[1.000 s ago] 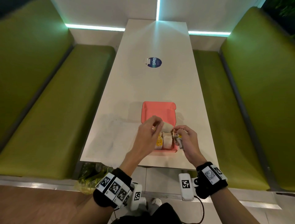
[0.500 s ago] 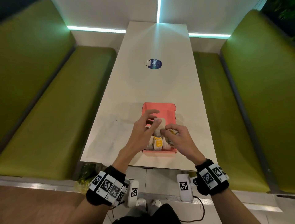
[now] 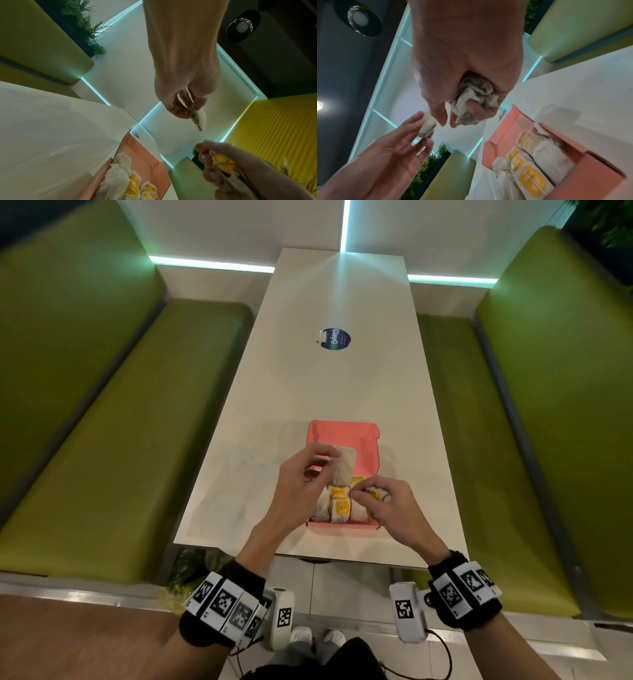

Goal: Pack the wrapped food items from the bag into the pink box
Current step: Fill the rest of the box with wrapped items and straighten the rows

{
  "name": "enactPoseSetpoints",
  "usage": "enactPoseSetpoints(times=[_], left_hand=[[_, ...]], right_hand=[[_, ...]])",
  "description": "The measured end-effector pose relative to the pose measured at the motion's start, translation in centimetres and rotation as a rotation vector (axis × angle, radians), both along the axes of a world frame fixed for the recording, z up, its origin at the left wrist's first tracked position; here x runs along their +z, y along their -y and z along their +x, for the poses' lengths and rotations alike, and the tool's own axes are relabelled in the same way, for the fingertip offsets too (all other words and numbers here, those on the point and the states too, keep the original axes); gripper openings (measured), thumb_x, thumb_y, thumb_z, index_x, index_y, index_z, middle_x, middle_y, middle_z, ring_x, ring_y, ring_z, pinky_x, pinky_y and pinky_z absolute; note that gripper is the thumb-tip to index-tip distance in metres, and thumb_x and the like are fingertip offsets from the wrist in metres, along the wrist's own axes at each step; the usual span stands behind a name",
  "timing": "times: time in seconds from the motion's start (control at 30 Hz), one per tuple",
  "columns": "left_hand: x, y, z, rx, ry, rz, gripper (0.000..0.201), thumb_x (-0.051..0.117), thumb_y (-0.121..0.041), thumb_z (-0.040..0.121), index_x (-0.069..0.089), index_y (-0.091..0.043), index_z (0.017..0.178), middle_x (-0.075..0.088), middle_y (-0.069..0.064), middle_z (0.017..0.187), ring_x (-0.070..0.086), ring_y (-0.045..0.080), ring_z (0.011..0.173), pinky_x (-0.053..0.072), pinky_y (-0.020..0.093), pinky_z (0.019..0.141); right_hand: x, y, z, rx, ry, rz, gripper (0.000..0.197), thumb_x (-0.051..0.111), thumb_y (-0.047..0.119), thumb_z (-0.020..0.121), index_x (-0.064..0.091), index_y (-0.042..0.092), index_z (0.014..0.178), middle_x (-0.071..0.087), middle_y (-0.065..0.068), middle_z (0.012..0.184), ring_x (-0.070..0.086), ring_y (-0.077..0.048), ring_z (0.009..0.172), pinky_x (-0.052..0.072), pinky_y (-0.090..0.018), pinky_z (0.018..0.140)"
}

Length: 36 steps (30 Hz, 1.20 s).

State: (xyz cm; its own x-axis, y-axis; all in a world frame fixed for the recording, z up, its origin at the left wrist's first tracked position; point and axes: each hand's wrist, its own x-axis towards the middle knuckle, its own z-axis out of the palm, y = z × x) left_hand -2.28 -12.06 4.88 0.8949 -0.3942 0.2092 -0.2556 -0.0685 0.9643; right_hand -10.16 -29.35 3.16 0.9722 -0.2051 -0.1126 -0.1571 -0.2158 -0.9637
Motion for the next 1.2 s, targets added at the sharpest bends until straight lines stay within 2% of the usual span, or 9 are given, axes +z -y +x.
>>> enactPoseSetpoints(times=[0.17,0.3,0.43,0.5,0.67,0.8,0.9,1.1,1.2], left_hand=[[-0.2,0.1,-0.6,-0.057,-0.019,-0.002,0.021,0.062,0.001,0.093,0.055,-0.019,0.092,0.064,-0.009,0.087,0.066,0.018,0.082,0.052,0.032,0.067],[-0.2,0.3,-1.0,-0.109,-0.036,-0.019,0.020,0.063,-0.005,0.094,0.050,-0.020,0.097,0.065,0.005,0.088,0.067,0.027,0.081,0.053,0.043,0.069],[-0.5,0.3,-1.1,-0.130,-0.059,0.016,0.011,0.063,-0.020,0.097,0.056,-0.020,0.106,0.068,-0.005,0.091,0.067,0.020,0.083,0.053,0.032,0.069],[-0.9,0.3,-1.2,-0.146,-0.075,0.043,0.005,0.062,-0.018,0.098,0.062,-0.017,0.102,0.069,-0.005,0.090,0.066,0.019,0.083,0.053,0.034,0.072],[-1.7,0.2,-1.6,-0.160,-0.127,0.044,0.004,0.064,-0.014,0.095,0.067,-0.017,0.097,0.070,-0.010,0.088,0.065,0.010,0.081,0.049,0.022,0.068],[-1.4,0.4,-1.4,-0.144,-0.108,0.030,0.004,0.064,-0.012,0.095,0.067,-0.014,0.096,0.071,-0.011,0.084,0.066,0.008,0.078,0.050,0.021,0.066],[-1.5,0.6,-1.4,-0.149,-0.101,0.039,0.003,0.065,-0.013,0.095,0.067,-0.013,0.096,0.071,-0.010,0.084,0.067,0.007,0.079,0.049,0.018,0.066],[-5.0,0.8,-2.0,-0.133,-0.065,0.250,0.014,0.067,-0.023,0.093,0.059,-0.024,0.104,0.063,-0.008,0.099,0.061,0.008,0.089,0.051,0.026,0.072],[-8.0,1.1,-2.5,-0.188,0.071,0.525,0.017,0.062,-0.028,0.093,0.058,-0.019,0.107,0.059,-0.006,0.103,0.057,0.019,0.098,0.051,0.039,0.080]], right_hand=[[3.0,0.5,0.9,-0.066,0.161,-0.178,0.018,0.073,0.036,0.086,0.073,0.024,0.100,0.070,0.016,0.088,0.065,-0.005,0.084,0.049,-0.021,0.077],[4.6,0.4,1.6,0.062,0.223,-0.361,0.012,0.073,0.030,0.088,0.073,0.018,0.083,0.065,0.015,0.077,0.060,-0.004,0.076,0.041,-0.013,0.070],[4.7,0.5,1.6,0.126,0.218,-0.403,0.012,0.072,0.024,0.089,0.073,0.016,0.081,0.063,0.015,0.074,0.058,-0.006,0.075,0.041,-0.014,0.070],[5.0,0.7,1.7,0.121,0.216,-0.406,0.011,0.072,0.023,0.089,0.073,0.016,0.080,0.064,0.015,0.074,0.059,-0.008,0.075,0.041,-0.016,0.071],[5.7,1.0,1.8,0.117,0.219,-0.410,0.008,0.072,0.018,0.088,0.073,0.014,0.082,0.066,0.010,0.077,0.060,-0.010,0.077,0.044,-0.021,0.072],[6.0,1.3,1.7,0.149,0.198,-0.445,0.011,0.072,0.031,0.089,0.072,0.021,0.094,0.067,0.015,0.087,0.061,-0.005,0.086,0.045,-0.016,0.076],[6.0,1.7,2.1,0.232,0.142,-0.490,0.013,0.070,0.036,0.090,0.072,0.023,0.092,0.068,0.014,0.087,0.061,-0.006,0.086,0.045,-0.021,0.076],[4.5,3.0,2.1,0.250,0.095,-0.627,0.007,0.067,0.029,0.092,0.072,0.023,0.091,0.065,0.016,0.087,0.059,-0.004,0.087,0.045,-0.027,0.076],[3.0,3.6,2.2,0.267,0.026,-0.707,0.008,0.065,0.030,0.093,0.070,0.024,0.092,0.062,0.017,0.088,0.057,-0.006,0.084,0.046,-0.031,0.074]])
